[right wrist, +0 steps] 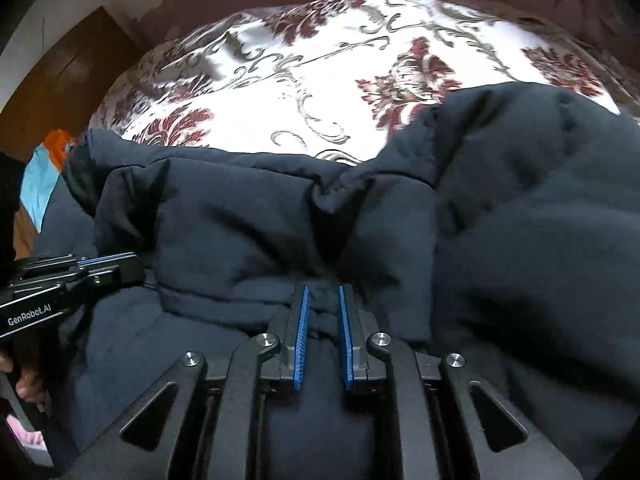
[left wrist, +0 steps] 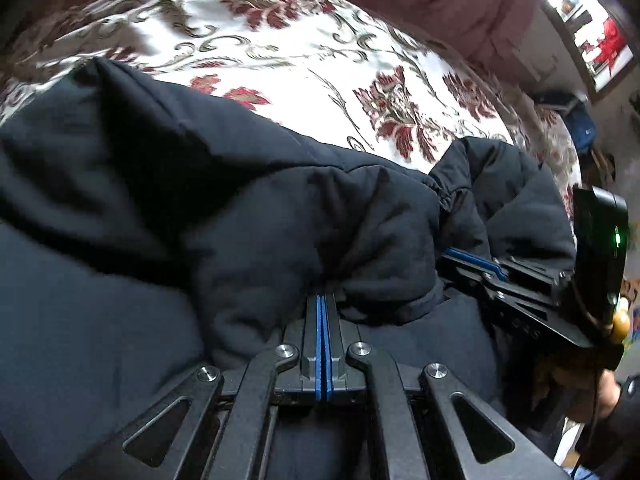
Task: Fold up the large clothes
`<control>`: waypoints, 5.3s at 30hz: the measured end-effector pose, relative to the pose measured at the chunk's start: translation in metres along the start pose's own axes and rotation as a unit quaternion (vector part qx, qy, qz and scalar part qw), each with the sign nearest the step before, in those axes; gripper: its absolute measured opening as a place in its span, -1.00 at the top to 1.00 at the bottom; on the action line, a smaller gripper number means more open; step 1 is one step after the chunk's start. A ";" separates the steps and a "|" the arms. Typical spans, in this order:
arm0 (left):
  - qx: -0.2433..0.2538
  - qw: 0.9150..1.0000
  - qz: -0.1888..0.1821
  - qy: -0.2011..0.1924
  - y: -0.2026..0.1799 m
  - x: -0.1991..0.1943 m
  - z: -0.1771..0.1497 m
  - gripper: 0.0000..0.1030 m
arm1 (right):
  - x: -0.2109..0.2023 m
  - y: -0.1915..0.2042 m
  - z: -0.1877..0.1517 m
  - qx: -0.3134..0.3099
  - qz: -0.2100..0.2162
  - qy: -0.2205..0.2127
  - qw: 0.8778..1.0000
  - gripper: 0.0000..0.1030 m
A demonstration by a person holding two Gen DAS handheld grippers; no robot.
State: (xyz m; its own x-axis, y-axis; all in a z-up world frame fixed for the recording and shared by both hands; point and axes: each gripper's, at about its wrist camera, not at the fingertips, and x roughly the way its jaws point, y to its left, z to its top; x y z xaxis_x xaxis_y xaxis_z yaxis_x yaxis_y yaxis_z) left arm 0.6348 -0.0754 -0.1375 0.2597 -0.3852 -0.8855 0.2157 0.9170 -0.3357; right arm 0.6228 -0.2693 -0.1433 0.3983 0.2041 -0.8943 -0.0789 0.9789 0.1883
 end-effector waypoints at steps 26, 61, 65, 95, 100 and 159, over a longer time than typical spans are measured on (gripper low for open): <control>0.009 0.992 0.074 -0.104 -0.041 -0.090 -0.064 -0.93 | -0.128 -0.003 -0.078 0.050 -0.052 -0.104 0.992 -0.95; 0.004 0.976 0.095 -0.197 -0.085 -0.182 -0.283 -0.99 | -0.272 0.022 -0.258 -0.045 -0.050 -0.185 0.980 -0.96; -0.002 0.976 0.104 -0.194 -0.088 -0.185 -0.294 -0.99 | -0.276 0.028 -0.265 -0.056 -0.049 -0.185 0.980 -0.96; -0.074 0.968 0.195 -0.139 -0.072 -0.198 -0.374 -0.99 | -0.287 0.048 -0.354 -0.166 -0.090 -0.115 0.975 -0.96; -0.078 0.962 0.225 -0.132 -0.055 -0.206 -0.397 -0.99 | -0.275 0.059 -0.389 -0.226 -0.101 -0.086 0.965 -0.95; 0.199 0.940 0.276 0.001 -0.113 -0.142 -0.523 -0.99 | -0.254 0.095 -0.414 -0.396 -0.189 -0.113 0.892 -0.96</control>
State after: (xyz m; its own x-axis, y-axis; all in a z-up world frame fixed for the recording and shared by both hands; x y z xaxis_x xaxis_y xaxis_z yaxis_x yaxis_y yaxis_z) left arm 0.0813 -0.0700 -0.1416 0.4345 0.1384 -0.8900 0.3832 0.8659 0.3216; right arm 0.1362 -0.2265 -0.0664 0.6995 -0.0604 -0.7120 -0.4844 0.6924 -0.5347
